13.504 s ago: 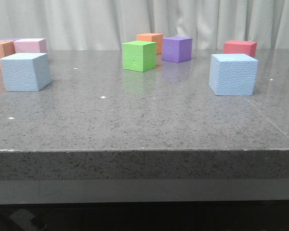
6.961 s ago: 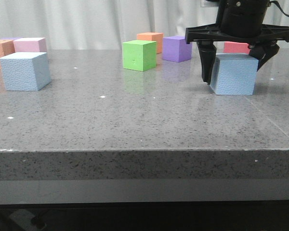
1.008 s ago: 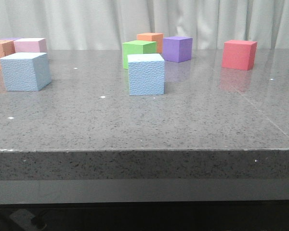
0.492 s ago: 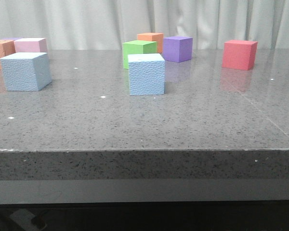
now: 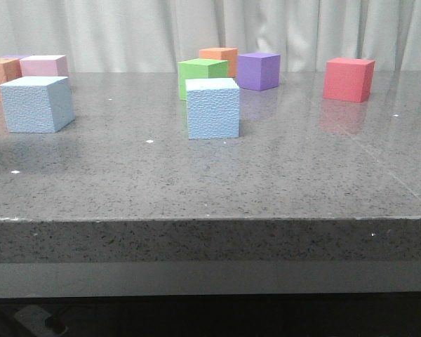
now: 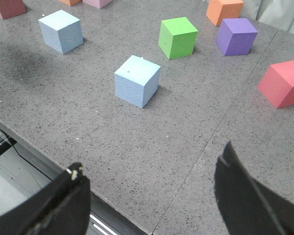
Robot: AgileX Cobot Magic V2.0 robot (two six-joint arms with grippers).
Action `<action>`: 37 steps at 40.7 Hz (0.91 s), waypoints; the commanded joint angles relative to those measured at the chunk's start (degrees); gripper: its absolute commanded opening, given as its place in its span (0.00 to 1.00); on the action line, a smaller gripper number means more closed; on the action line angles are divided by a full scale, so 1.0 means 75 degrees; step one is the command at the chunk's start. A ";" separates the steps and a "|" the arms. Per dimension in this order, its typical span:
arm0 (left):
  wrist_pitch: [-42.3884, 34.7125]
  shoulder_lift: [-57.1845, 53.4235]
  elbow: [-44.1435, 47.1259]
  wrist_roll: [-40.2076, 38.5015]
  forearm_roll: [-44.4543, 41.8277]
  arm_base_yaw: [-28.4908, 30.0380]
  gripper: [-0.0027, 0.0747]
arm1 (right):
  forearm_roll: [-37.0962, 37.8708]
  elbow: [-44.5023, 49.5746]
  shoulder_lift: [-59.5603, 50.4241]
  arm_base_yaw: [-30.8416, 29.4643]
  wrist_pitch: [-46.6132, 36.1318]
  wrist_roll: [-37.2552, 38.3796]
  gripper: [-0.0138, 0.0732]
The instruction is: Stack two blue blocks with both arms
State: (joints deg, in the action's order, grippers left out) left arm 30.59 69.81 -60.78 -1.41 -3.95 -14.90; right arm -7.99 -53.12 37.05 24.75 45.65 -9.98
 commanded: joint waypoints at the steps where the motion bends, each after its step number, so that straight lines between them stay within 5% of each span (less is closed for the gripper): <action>1: -0.0131 0.0494 -0.0767 -0.0002 -0.0039 -0.0049 0.77 | 0.0035 -0.0166 -0.0002 -0.0038 -0.0491 -0.0071 0.78; 17: 0.1071 0.2741 -0.2844 -0.1037 -0.0452 0.0102 0.77 | 0.0035 -0.0166 -0.0002 -0.0038 -0.0491 -0.0071 0.78; 37: 0.1277 0.3735 -0.3479 -0.1789 -0.0946 0.0098 0.78 | 0.0035 -0.0166 -0.0002 -0.0038 -0.0491 -0.0071 0.78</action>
State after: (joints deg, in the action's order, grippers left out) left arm 41.92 99.50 -84.86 -14.00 -10.35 -14.31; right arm -7.99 -53.12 37.05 24.75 45.65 -9.98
